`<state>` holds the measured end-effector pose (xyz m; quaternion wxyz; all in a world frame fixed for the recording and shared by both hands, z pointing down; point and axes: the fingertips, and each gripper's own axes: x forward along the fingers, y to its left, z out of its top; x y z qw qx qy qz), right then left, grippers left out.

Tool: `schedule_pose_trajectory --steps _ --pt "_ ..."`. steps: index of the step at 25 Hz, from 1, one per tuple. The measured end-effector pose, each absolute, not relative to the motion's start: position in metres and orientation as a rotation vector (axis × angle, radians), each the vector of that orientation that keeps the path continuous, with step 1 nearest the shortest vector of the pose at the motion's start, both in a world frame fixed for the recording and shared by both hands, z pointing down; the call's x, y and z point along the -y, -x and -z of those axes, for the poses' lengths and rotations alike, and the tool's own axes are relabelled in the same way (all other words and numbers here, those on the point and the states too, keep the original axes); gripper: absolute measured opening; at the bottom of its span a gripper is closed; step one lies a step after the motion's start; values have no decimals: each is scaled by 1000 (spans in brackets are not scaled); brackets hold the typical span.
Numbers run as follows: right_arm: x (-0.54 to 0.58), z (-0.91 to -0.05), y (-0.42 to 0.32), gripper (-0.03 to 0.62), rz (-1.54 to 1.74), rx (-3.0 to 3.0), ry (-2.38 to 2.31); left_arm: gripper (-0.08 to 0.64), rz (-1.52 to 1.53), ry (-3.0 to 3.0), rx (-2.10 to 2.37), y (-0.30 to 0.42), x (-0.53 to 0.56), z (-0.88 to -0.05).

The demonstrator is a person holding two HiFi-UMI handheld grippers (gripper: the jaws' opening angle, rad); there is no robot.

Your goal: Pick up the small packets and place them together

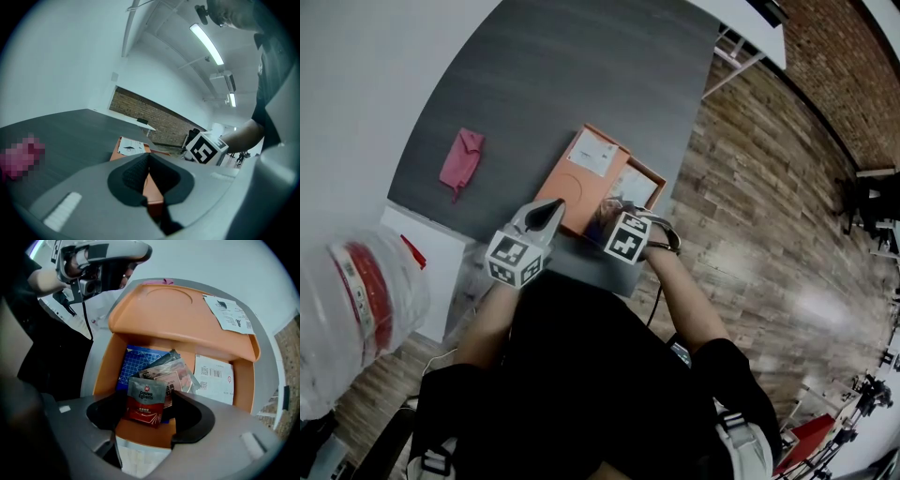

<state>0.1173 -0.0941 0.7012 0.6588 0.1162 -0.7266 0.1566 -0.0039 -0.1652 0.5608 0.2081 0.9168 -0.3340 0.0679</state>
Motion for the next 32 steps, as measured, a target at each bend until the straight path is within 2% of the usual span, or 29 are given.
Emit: schedule_pose_trajectory --steps 3,5,8,18,32 --pt "94 -702 -120 297 -301 1627 -253 -2 -191 -2545 931 5 165 -564" --pt "94 -700 -121 256 -268 1643 -248 -2 -196 -2544 930 6 164 -565" --pt "94 -695 -120 246 -282 1690 -266 -2 -202 -2543 928 6 164 -565" --pt "108 -672 -125 247 -336 1789 -379 -2 -220 -2567 908 2 165 -564" --pt "153 -616 -103 247 -240 1933 -475 -2 -208 -2603 950 6 176 -549"
